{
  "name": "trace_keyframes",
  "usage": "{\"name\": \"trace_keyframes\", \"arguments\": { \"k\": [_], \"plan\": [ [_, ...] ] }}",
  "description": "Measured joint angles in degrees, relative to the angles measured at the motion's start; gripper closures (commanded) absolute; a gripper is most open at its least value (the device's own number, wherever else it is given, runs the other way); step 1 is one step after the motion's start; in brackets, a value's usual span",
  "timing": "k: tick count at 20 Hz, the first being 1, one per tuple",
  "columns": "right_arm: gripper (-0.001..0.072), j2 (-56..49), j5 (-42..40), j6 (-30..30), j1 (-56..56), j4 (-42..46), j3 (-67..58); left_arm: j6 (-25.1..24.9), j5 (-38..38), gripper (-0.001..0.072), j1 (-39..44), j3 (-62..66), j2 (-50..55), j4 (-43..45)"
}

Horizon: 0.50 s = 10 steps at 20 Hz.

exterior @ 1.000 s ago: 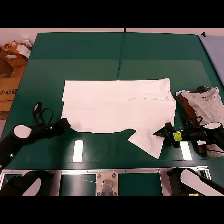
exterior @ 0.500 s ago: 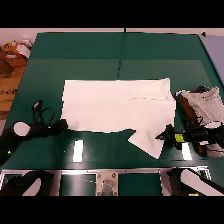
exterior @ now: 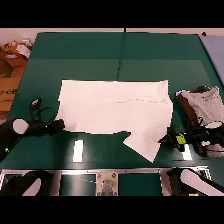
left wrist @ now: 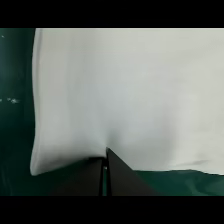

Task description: Fold the shirts.

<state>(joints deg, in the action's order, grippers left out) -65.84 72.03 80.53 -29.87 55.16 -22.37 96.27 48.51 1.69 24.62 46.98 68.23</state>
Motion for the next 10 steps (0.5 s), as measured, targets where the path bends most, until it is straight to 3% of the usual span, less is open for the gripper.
{"name": "trace_keyframes", "arguments": {
  "k": [4, 10],
  "plan": [
    [0.0695, 2.56, 2.82, -1.31, 0.00, -1.55, -1.55, -1.36, 8.28, 0.0685, 0.02, 3.74, -0.02, 3.10],
    [0.0694, 11.30, 9.68, 5.95, 0.02, 6.86, -9.31, -2.71, 26.38, 0.0685, 0.04, 12.39, -0.11, 14.36]
  ]
}}
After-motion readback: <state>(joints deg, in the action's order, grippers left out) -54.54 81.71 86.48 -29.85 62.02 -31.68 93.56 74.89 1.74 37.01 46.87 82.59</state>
